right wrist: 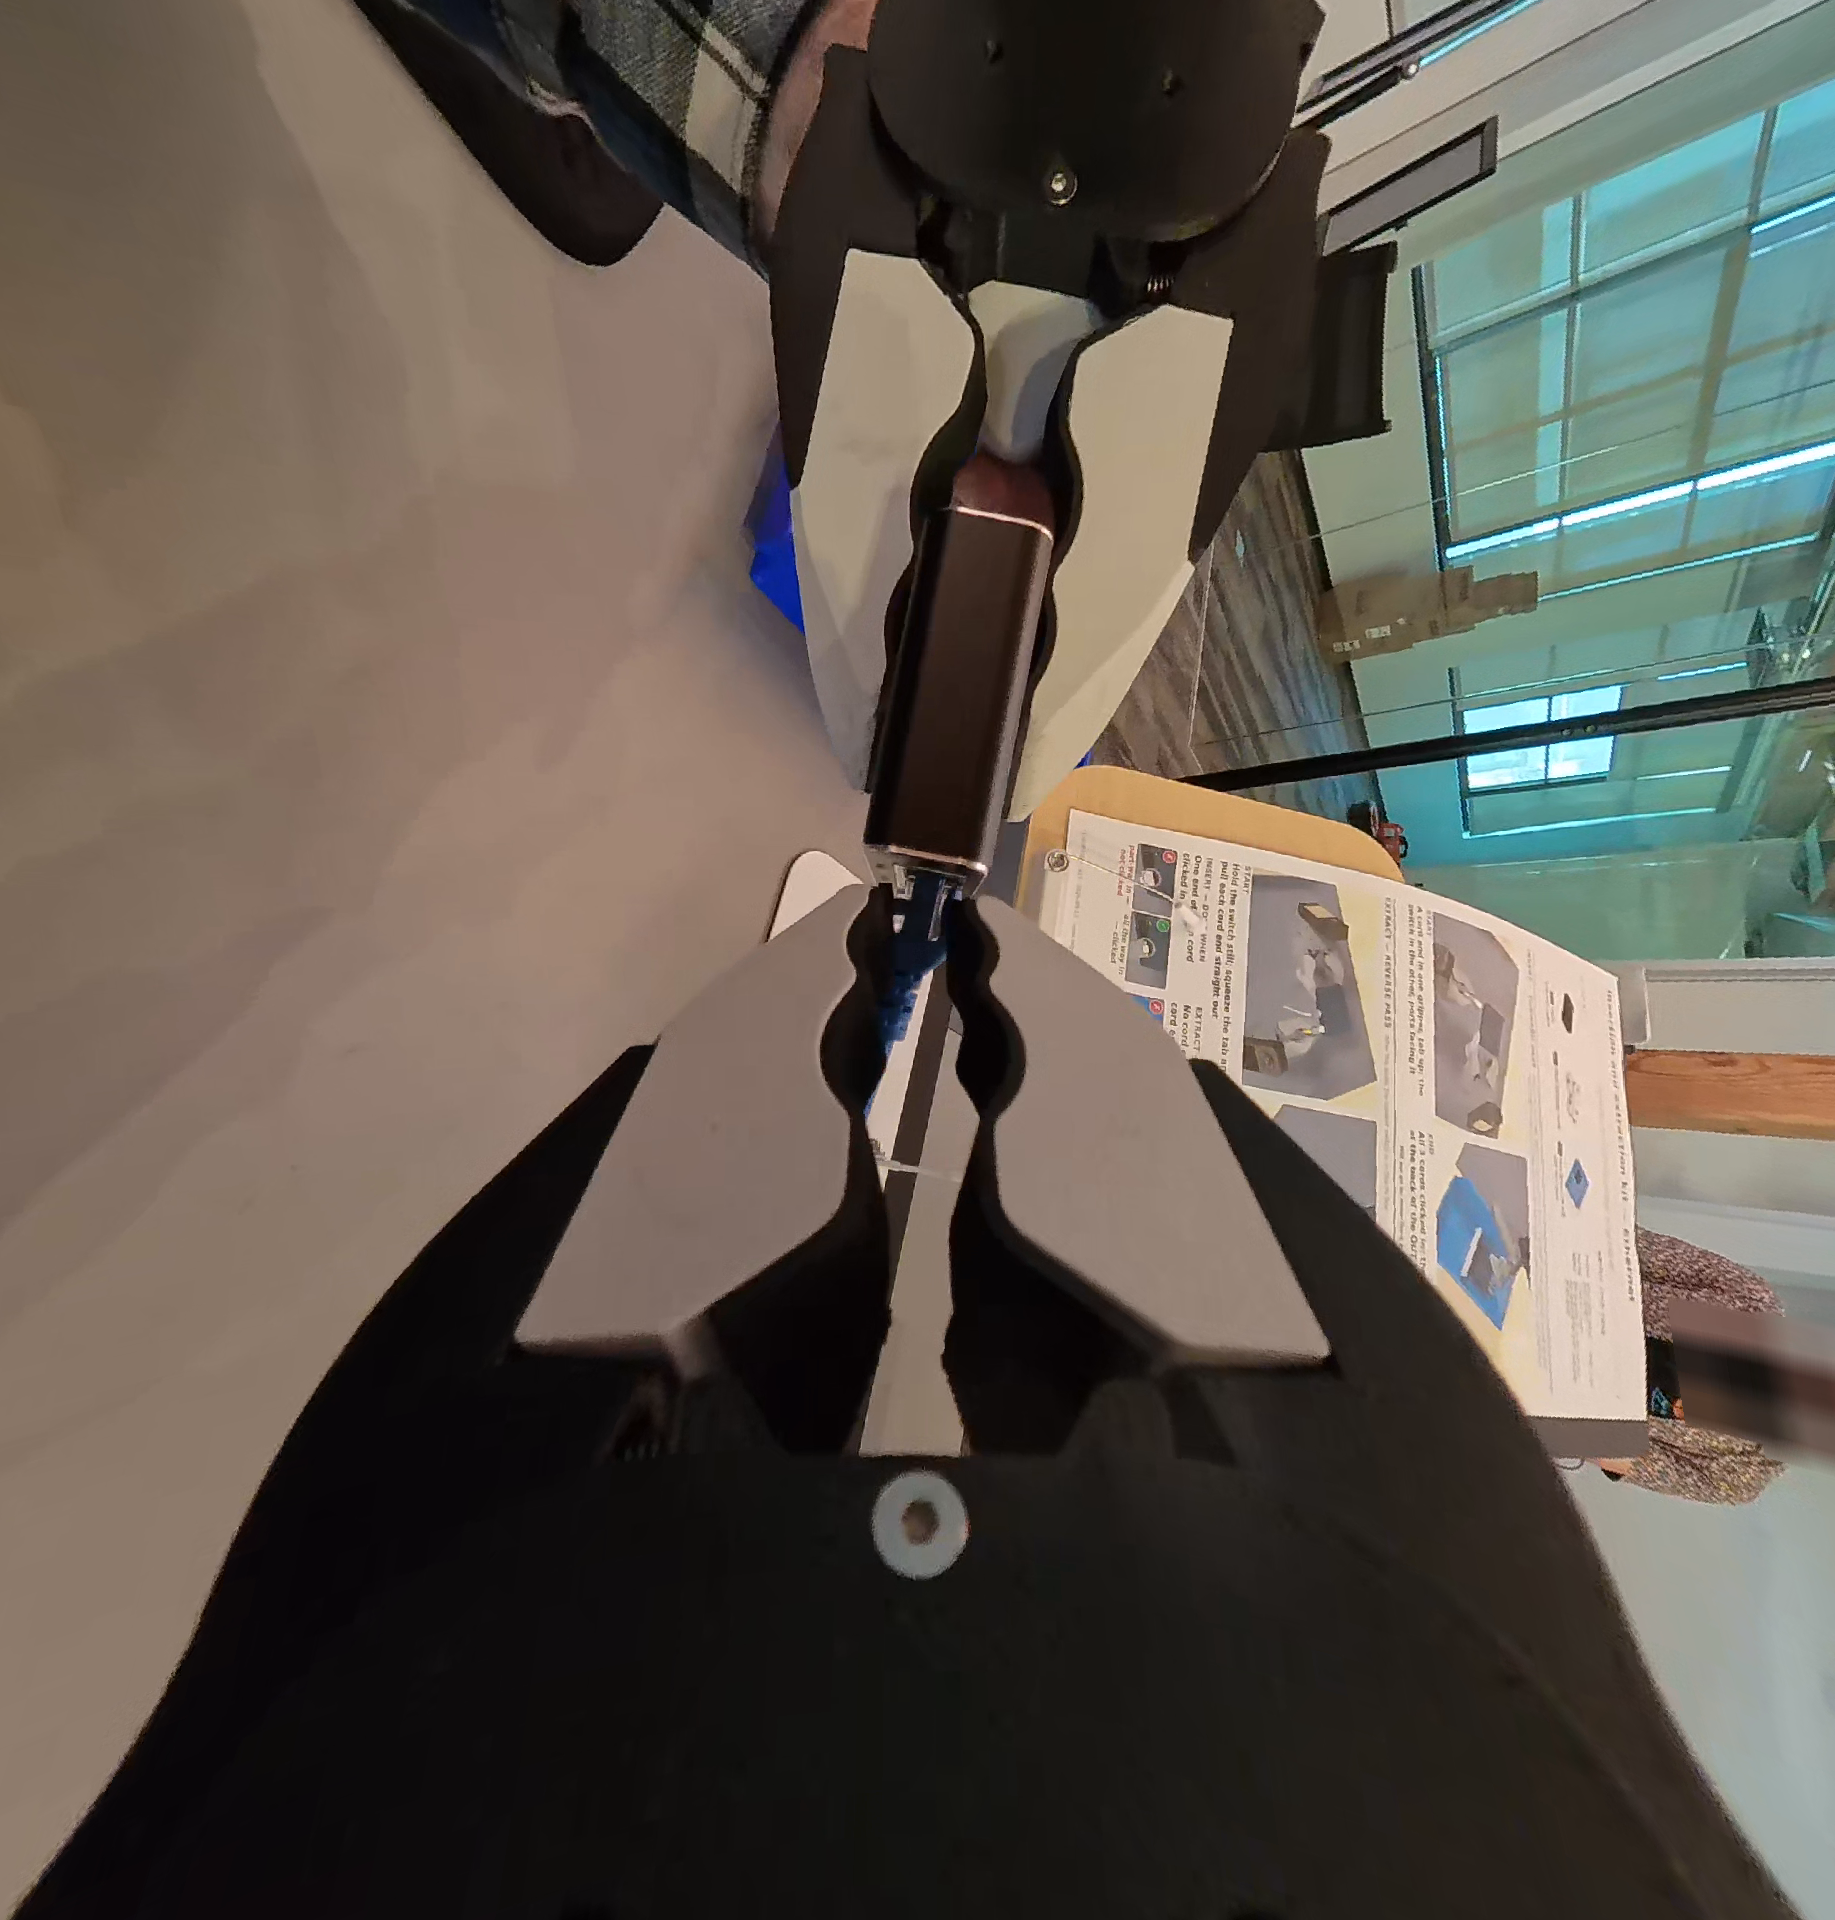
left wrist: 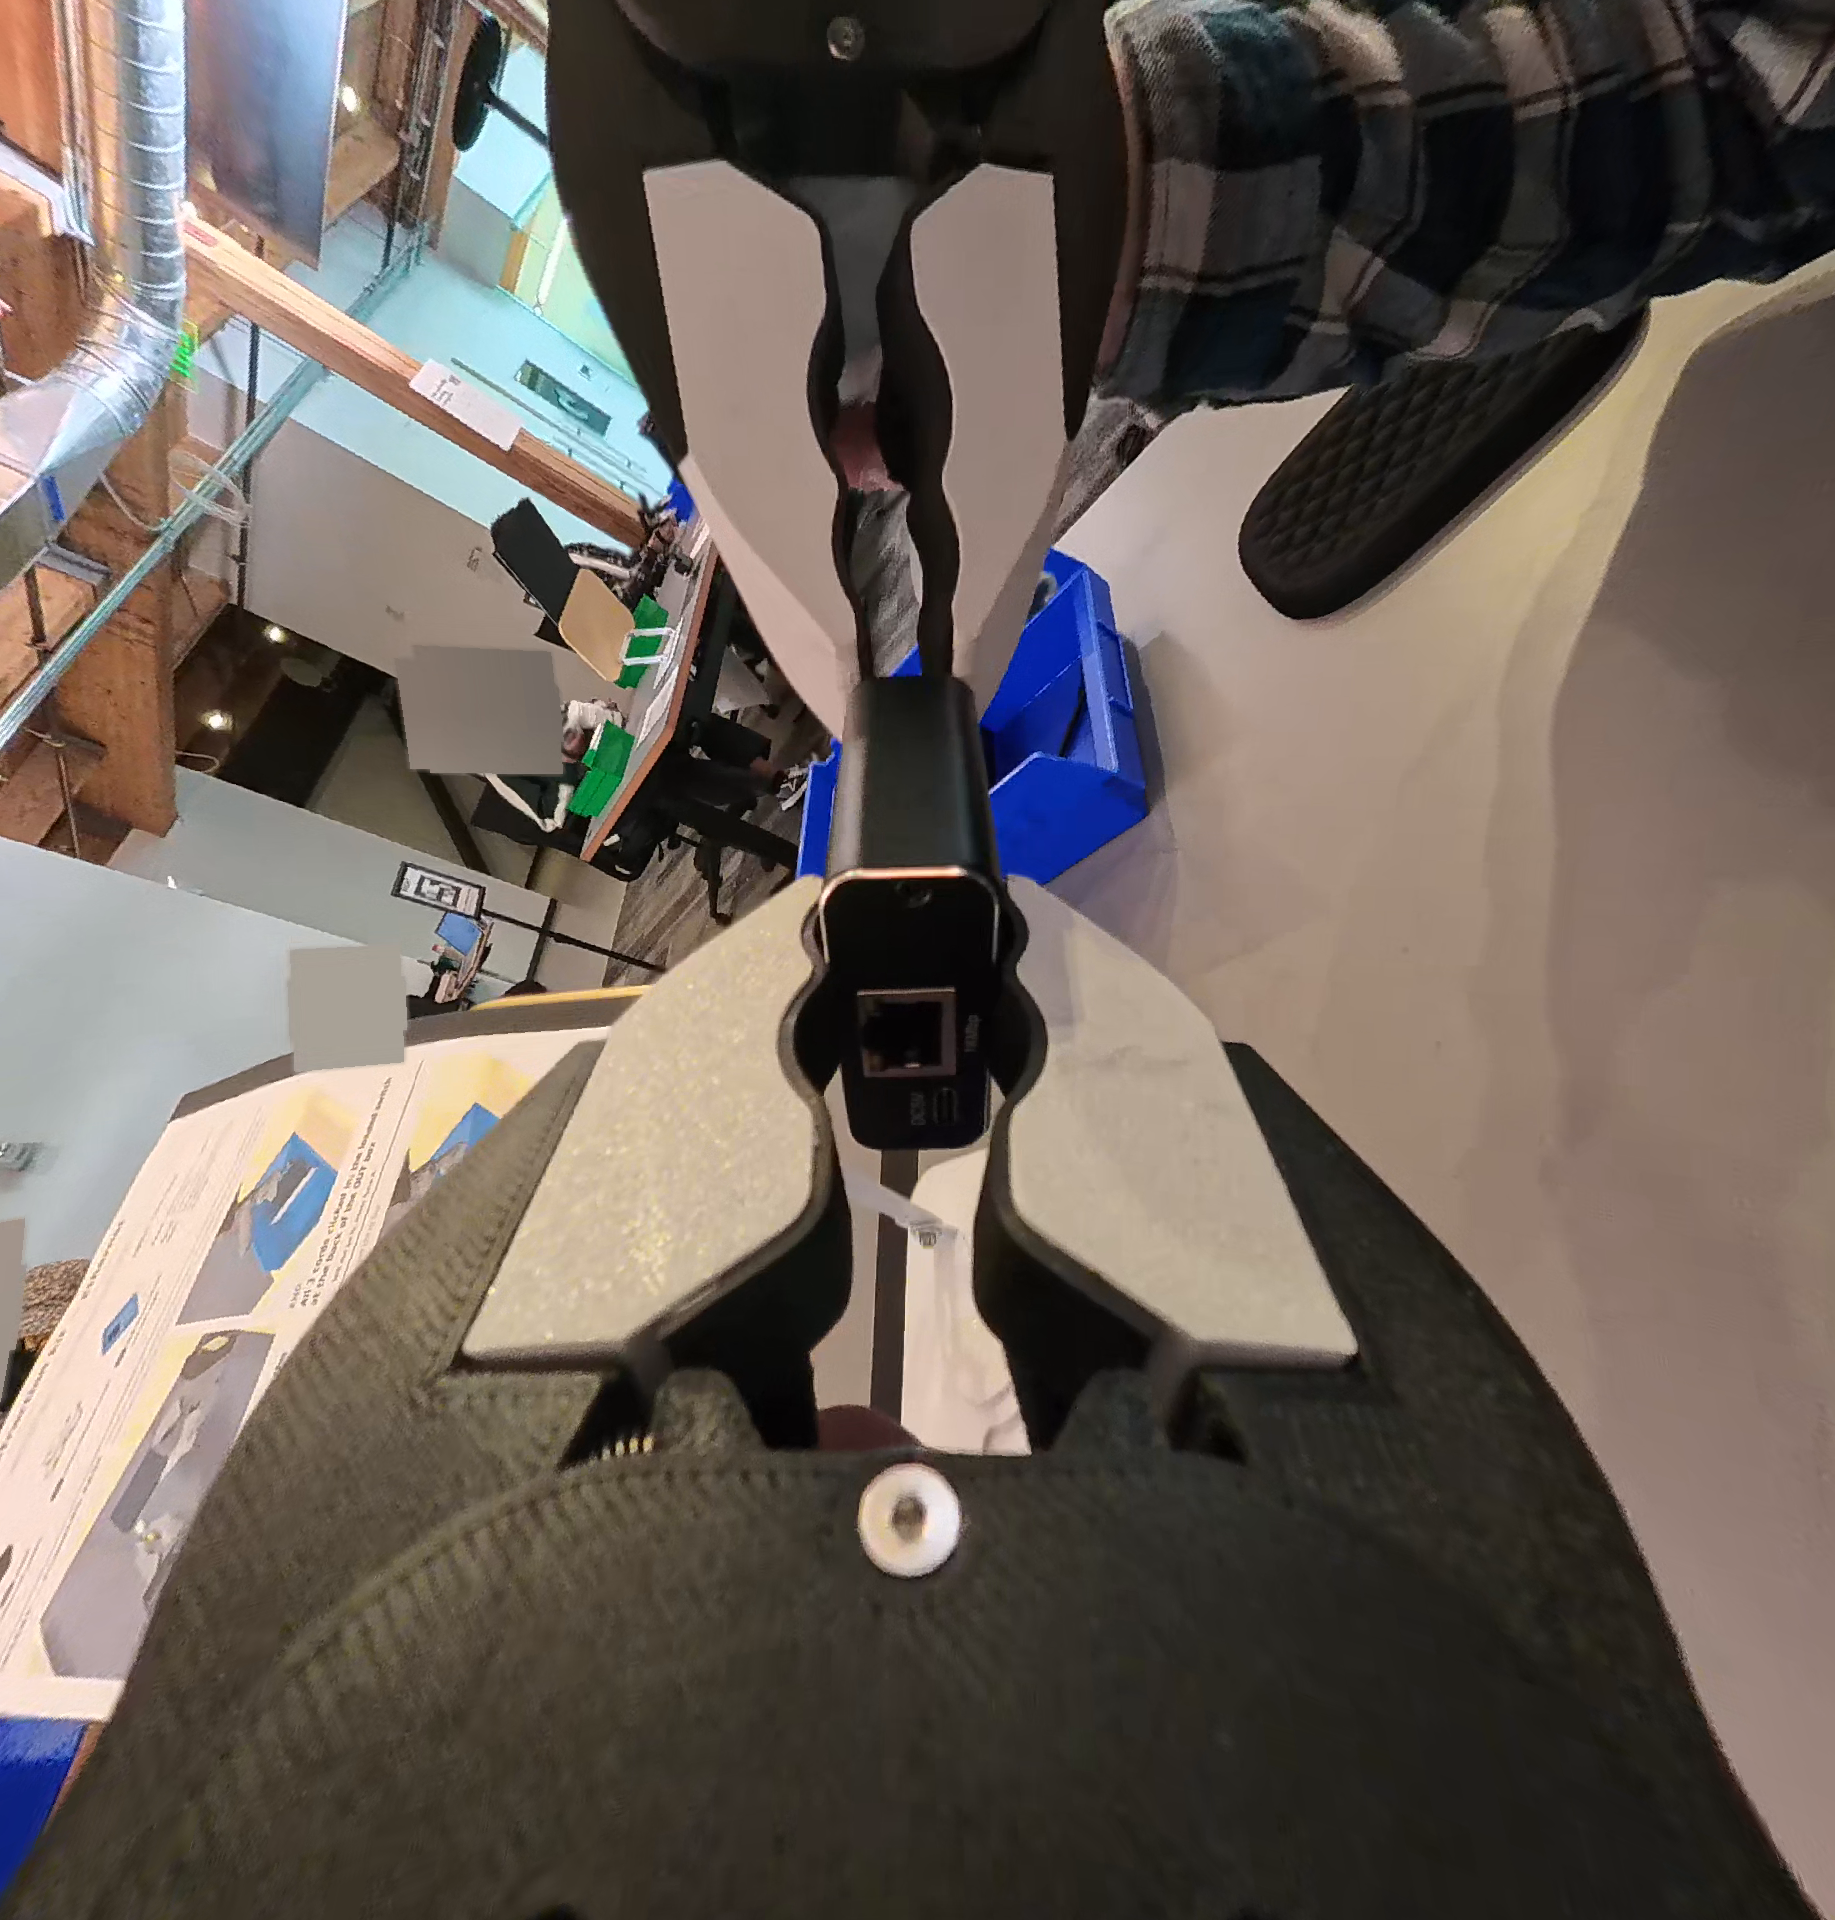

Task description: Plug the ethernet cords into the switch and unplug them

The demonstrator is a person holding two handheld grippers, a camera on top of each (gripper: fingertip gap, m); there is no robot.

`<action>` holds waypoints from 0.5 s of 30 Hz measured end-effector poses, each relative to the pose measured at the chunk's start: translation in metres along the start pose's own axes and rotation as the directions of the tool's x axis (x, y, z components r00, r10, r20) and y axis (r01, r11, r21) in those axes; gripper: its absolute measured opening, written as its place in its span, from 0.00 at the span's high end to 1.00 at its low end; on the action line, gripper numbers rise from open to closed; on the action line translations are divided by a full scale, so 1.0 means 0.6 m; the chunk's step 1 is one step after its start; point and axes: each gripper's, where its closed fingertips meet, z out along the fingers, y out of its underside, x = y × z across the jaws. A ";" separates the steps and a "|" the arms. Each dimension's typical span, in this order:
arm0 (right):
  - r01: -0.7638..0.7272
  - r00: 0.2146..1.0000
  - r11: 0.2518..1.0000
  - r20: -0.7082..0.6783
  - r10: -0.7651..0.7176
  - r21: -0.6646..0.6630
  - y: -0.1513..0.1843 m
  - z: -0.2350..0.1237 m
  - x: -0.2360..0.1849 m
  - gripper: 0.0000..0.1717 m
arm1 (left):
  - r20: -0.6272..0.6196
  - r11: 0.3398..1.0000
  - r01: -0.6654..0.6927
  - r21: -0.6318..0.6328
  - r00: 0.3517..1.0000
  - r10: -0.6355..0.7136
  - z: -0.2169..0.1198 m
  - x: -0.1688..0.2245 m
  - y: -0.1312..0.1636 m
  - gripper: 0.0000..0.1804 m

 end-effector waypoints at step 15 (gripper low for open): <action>0.012 0.999 0.998 0.040 -0.009 -0.068 0.005 0.010 -0.011 0.94 | -0.007 0.992 -0.079 -0.102 0.997 0.079 -0.002 0.010 0.007 0.86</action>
